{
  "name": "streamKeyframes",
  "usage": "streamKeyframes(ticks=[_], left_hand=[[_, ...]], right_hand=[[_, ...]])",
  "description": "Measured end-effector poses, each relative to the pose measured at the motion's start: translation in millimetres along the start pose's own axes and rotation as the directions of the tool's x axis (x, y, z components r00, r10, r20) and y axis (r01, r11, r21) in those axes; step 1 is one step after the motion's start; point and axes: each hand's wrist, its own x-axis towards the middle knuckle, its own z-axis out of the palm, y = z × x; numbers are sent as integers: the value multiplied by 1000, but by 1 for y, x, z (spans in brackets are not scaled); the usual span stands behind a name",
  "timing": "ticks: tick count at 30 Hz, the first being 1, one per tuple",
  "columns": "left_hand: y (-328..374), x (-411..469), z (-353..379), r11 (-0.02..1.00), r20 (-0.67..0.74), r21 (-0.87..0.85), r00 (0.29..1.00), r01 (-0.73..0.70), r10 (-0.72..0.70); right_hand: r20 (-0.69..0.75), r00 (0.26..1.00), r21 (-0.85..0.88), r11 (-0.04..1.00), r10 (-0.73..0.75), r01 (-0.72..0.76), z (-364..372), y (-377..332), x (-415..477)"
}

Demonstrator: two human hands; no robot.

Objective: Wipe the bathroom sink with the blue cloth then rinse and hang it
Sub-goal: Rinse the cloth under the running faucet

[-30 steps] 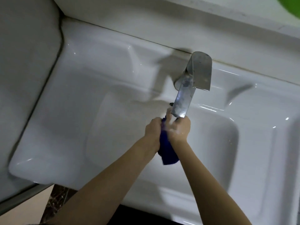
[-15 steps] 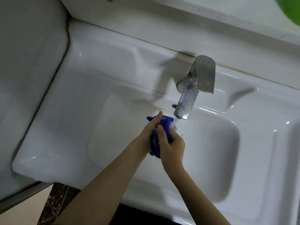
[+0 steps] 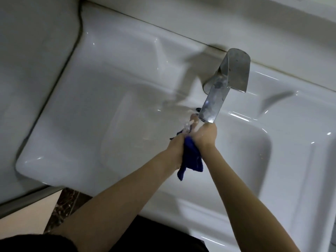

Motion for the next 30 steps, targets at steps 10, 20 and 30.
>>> streamKeyframes(ticks=[10,20,30], left_hand=[[-7,6,-4,994,-86,-6,990,109,-109],[2,0,-2,974,-55,214,995,-72,86],[-4,6,-8,996,36,75,998,54,-57]], right_hand=[[11,999,-81,996,-36,36,8,22,-4],[-5,998,-18,998,-59,59,6,28,7],[-11,997,-15,997,-71,71,10,29,7]])
